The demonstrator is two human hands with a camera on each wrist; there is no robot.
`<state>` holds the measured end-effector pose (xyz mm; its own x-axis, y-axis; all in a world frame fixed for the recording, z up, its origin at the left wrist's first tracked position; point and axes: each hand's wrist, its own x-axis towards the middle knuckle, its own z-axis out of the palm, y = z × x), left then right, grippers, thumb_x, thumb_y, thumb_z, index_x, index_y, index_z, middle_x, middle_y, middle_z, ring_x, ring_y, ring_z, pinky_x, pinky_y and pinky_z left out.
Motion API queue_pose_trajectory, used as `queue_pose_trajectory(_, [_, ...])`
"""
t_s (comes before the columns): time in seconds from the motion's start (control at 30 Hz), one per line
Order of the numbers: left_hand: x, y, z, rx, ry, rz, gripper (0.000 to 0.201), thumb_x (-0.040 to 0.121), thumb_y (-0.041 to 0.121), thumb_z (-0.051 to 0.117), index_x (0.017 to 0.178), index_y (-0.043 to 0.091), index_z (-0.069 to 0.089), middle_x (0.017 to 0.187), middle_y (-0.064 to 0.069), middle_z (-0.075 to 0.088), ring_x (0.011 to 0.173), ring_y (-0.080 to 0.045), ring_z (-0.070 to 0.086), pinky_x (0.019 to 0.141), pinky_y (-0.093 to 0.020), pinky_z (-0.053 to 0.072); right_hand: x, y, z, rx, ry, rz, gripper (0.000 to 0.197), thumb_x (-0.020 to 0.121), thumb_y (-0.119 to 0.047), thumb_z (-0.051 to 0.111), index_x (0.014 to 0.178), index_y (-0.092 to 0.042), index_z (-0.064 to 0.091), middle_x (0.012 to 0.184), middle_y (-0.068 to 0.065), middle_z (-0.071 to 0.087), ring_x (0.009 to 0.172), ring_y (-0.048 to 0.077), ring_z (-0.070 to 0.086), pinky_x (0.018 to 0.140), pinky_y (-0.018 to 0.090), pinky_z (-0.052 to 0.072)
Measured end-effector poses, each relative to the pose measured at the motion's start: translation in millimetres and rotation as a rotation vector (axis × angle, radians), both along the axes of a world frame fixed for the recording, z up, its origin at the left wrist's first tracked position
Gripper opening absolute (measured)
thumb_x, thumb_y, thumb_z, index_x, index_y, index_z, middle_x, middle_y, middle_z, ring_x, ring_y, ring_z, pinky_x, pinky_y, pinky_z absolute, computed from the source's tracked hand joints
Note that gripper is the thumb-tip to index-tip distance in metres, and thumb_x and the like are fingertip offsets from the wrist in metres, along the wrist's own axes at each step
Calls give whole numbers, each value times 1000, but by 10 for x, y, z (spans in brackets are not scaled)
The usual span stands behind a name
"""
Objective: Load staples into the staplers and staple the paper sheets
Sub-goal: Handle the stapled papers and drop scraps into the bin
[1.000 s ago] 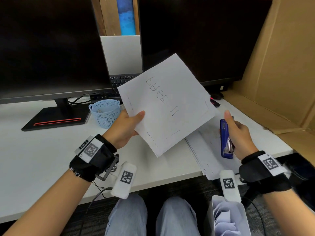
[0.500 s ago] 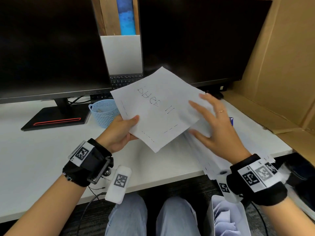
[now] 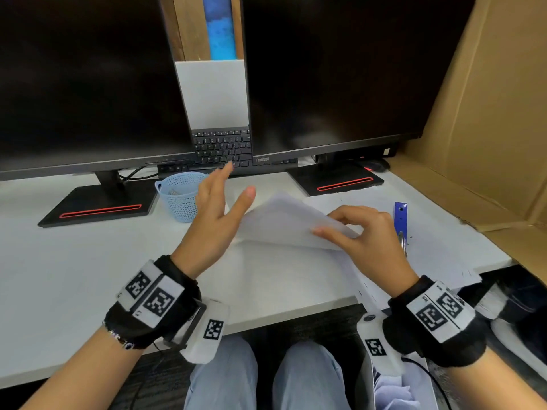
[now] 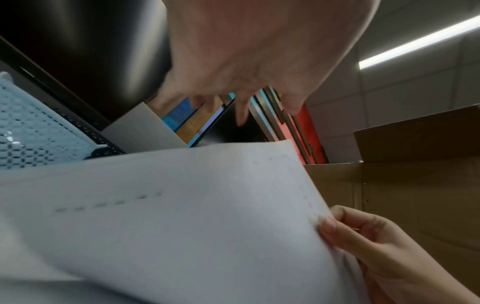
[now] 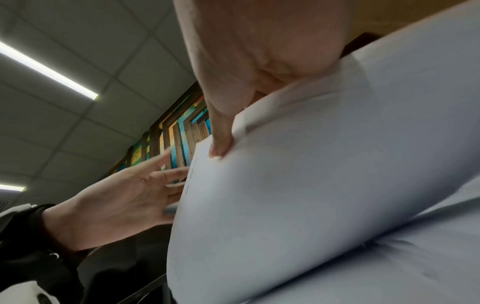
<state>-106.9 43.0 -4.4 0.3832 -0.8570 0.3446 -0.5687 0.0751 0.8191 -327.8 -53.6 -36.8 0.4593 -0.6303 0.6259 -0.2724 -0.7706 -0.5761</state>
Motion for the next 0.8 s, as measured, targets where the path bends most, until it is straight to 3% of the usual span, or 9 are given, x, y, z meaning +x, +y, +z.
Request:
queue_pose_trajectory(0.07, [-44, 34, 74, -128, -88, -94, 48, 94, 52, 45, 139, 34, 44, 150, 14, 29, 136, 8, 22, 105, -7, 17, -10, 2, 11, 71, -33, 4, 28, 77, -41, 71, 81, -14, 73, 80, -8, 72, 80, 6, 65, 82, 29, 53])
queue_pose_trajectory(0.13, [-107, 68, 135, -167, -142, -211, 43, 91, 50, 53, 129, 30, 54, 135, 16, 51, 128, 7, 42, 102, -4, 27, -11, -3, 7, 141, -52, 8, 25, 76, -38, 74, 82, -14, 73, 83, -9, 73, 85, 4, 66, 81, 24, 53])
queue_pose_trajectory(0.23, [-217, 47, 149, -150, -144, -276, 46, 82, 37, 71, 124, 27, 57, 114, 12, 67, 110, -4, 61, 99, -22, 44, -11, -8, -9, 187, -64, 25, 21, 77, -35, 75, 84, -15, 73, 85, -11, 73, 87, 2, 67, 79, 17, 51])
queue_pose_trajectory(0.33, [-250, -10, 112, -156, -88, -252, 60, 76, 30, 79, 129, 29, 51, 104, 6, 69, 98, -11, 67, 90, -37, 54, -22, -7, -4, 211, -52, 57, 18, 79, -32, 74, 86, -16, 73, 86, -11, 73, 87, 3, 67, 77, 15, 51])
queue_pose_trajectory(0.43, [-239, -70, 105, -134, 2, -244, 74, 72, 23, 83, 134, 31, 43, 97, 1, 71, 88, -12, 71, 84, -37, 57, -30, 7, 13, 218, -29, 72, 19, 78, -33, 73, 87, -17, 73, 88, -10, 73, 89, 4, 66, 79, 18, 53])
queue_pose_trajectory(0.57, [-185, -170, 79, -106, 18, -230, 85, 66, 27, 86, 136, 37, 38, 107, 1, 70, 97, -11, 68, 89, -39, 55, -24, 20, 28, 206, -19, 78, 21, 77, -35, 73, 89, -17, 74, 87, -11, 72, 87, 3, 66, 81, 18, 52])
queue_pose_trajectory(0.7, [-176, -202, 66, -98, 9, -244, 99, 64, 26, 87, 143, 39, 28, 125, 9, 61, 115, 6, 54, 85, -9, 45, -26, 32, 31, 195, 5, 104, 19, 80, -31, 72, 91, -16, 75, 88, -11, 72, 88, 2, 65, 78, 15, 51])
queue_pose_trajectory(0.77, [-190, -198, 77, -72, 3, -287, 99, 65, 23, 87, 144, 38, 28, 115, 8, 68, 110, 4, 59, 82, -8, 46, -19, 41, 37, 177, 32, 118, 17, 83, -30, 70, 93, -17, 74, 88, -12, 72, 89, 1, 64, 77, 11, 49])
queue_pose_trajectory(0.8, [-197, -199, 76, -57, -4, -315, 94, 66, 21, 86, 142, 36, 33, 111, 6, 70, 104, -2, 64, 86, -13, 49, -15, 43, 36, 166, 43, 124, 16, 84, -29, 69, 94, -17, 74, 88, -11, 72, 89, 1, 64, 76, 10, 48])
